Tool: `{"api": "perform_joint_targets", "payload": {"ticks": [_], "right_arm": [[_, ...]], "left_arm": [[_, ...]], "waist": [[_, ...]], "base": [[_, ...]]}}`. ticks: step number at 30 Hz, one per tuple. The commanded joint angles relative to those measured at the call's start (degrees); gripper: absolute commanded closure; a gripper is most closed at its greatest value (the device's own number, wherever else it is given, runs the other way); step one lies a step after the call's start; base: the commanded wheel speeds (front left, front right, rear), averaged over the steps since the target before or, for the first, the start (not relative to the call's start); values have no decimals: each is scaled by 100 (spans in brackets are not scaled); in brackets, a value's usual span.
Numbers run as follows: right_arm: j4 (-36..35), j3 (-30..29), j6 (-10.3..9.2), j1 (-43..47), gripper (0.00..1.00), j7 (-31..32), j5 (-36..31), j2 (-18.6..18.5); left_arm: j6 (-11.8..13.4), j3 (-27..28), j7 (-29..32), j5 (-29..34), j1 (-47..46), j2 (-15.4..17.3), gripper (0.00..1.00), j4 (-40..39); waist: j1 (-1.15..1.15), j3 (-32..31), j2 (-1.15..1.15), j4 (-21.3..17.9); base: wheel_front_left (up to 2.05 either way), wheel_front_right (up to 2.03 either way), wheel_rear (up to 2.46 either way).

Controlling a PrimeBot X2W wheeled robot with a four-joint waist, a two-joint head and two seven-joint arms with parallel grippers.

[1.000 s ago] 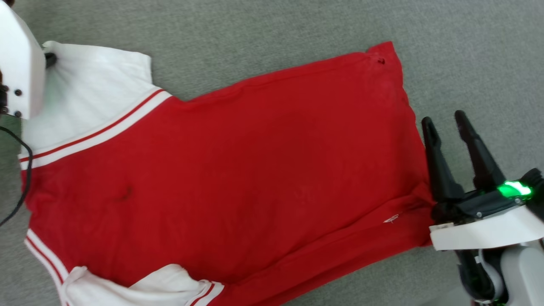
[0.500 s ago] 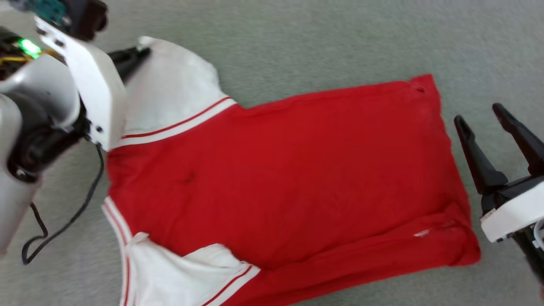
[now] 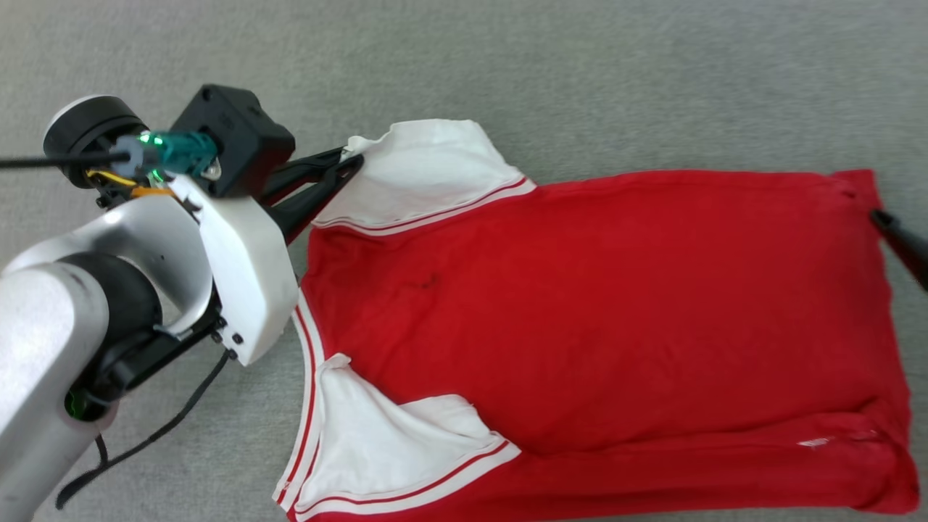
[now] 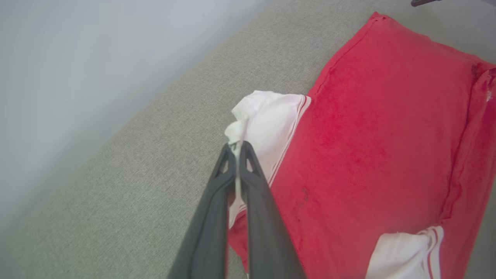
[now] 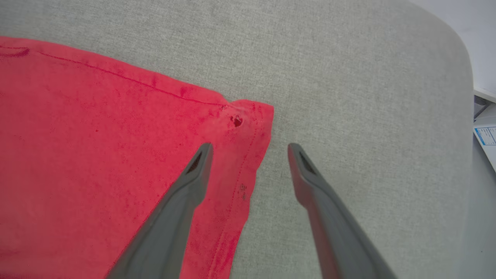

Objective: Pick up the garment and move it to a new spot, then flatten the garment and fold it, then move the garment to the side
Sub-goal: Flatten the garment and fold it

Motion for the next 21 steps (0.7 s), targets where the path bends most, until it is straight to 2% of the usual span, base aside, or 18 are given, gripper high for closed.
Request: {"api": "perform_joint_targets", "payload": {"ticks": [1, 9, 17, 18, 19, 21], "right_arm": [[200, 41, -3, -284, 0, 236, 34, -60], [992, 340, -3, -802, 0, 677, -217, -318], [1613, 665, -2, -713, 0, 740, -219, -167], [1801, 810, 6, -557, 96, 766, -98, -92], [1833, 827, 6, -533, 100, 730, -72, -86], [1869, 774, 4, -542, 100, 592, -49, -91]], "left_arm": [[53, 39, -129, 93, 73, 9, 100, -162], [46, -65, -371, 253, 125, -89, 100, -620], [8, -175, -532, 294, 144, -191, 100, -668], [-3, -192, -612, 268, 194, -189, 100, -583], [-2, -192, -641, 276, 202, -173, 100, -545], [4, -173, -701, 300, 236, -143, 100, -455]], "waist": [[0, 202, 0, 199], [0, 498, 0, 572], [0, 594, 0, 753], [0, 587, 0, 780], [0, 573, 0, 782], [0, 520, 0, 766]], "base": [[0, 0, 0], [0, 0, 0], [0, 0, 0], [0, 0, 0], [0, 0, 0], [0, 0, 0]]}}
